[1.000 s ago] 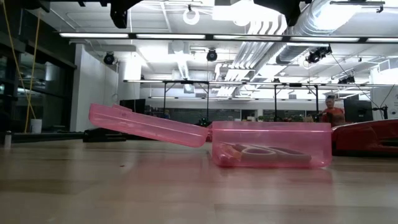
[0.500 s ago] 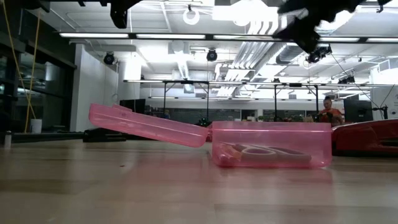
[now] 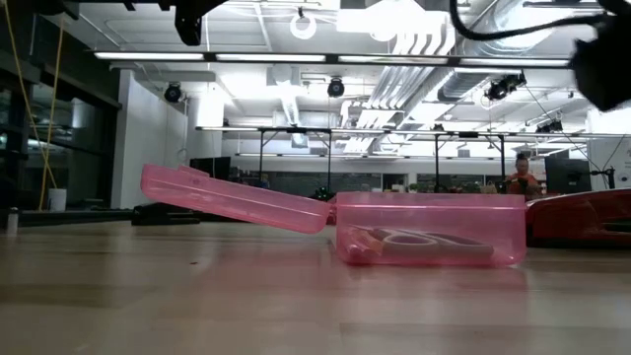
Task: Pack school essentials
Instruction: Put the small green eraser into the pink supply box
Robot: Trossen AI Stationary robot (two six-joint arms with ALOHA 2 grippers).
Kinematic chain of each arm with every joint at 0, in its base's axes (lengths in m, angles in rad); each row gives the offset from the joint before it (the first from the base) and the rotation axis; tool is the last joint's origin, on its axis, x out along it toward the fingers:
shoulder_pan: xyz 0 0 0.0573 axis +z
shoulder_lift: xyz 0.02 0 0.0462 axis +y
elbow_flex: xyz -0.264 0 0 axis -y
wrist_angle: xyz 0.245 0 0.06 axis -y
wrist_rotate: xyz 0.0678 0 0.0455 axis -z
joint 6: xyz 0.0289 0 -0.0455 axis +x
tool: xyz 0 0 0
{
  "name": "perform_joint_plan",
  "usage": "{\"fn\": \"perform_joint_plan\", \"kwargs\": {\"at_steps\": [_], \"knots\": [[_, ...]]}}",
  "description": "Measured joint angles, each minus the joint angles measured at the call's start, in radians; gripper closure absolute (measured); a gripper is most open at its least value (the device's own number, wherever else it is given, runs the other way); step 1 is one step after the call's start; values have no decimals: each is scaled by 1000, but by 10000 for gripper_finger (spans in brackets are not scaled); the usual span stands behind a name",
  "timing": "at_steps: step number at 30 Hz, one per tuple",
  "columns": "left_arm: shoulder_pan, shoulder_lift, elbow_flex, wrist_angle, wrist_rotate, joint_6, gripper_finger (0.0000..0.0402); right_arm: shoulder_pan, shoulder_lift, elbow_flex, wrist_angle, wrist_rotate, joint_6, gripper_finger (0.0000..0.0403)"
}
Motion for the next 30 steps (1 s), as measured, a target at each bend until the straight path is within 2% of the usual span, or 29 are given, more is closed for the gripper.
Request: {"fn": "perform_joint_plan", "kwargs": {"at_steps": [3, 8, 21, 25, 30], "knots": [[0, 0, 0, 0, 0, 0, 284, 46, 75, 0, 80, -47, 143, 186], [0, 0, 0, 0, -1, 0, 284, 92, 166, 0, 95, -101, 286, 186], [0, 0, 0, 0, -2, 0, 284, 98, 230, 3, 94, -82, 385, 188], [0, 0, 0, 0, -2, 0, 284, 99, 233, 3, 88, -80, 403, 208], [0, 0, 0, 0, -2, 0, 284, 99, 233, 3, 52, -85, 407, 259]]}}
